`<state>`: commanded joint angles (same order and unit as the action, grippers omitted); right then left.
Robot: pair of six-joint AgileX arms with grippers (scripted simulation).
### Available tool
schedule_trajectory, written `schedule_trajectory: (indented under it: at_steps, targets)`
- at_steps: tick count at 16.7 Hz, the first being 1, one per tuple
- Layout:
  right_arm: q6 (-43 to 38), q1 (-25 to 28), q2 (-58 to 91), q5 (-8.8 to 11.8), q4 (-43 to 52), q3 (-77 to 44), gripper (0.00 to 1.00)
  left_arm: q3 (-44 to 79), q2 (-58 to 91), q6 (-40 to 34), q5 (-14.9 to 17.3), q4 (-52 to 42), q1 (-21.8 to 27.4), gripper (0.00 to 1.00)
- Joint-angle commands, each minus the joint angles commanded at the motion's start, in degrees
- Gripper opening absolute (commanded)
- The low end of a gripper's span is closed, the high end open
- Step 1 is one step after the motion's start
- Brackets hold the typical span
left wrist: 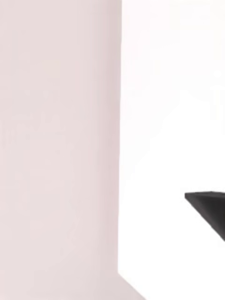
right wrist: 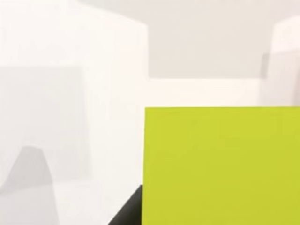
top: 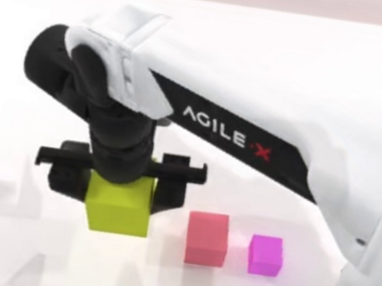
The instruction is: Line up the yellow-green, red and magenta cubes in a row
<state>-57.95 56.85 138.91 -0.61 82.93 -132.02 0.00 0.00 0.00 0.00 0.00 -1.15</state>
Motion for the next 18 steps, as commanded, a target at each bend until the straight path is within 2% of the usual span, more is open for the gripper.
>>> schedule_trajectory:
  at_steps: [8,13,18]
  targets:
    - [-0.1,0.3,0.4,-0.1,-14.5,14.2,0.0,0.0,0.0,0.0,0.0,0.0,0.0,1.0]
    - [-0.2,0.3,0.5,-0.1,-15.3,15.0,0.0,0.0,0.0,0.0,0.0,0.0,0.0,1.0]
    - [-0.2,0.3,0.5,-0.1,-15.3,15.0,0.38,0.0,0.0,0.0,0.0,0.0,0.0,1.0]
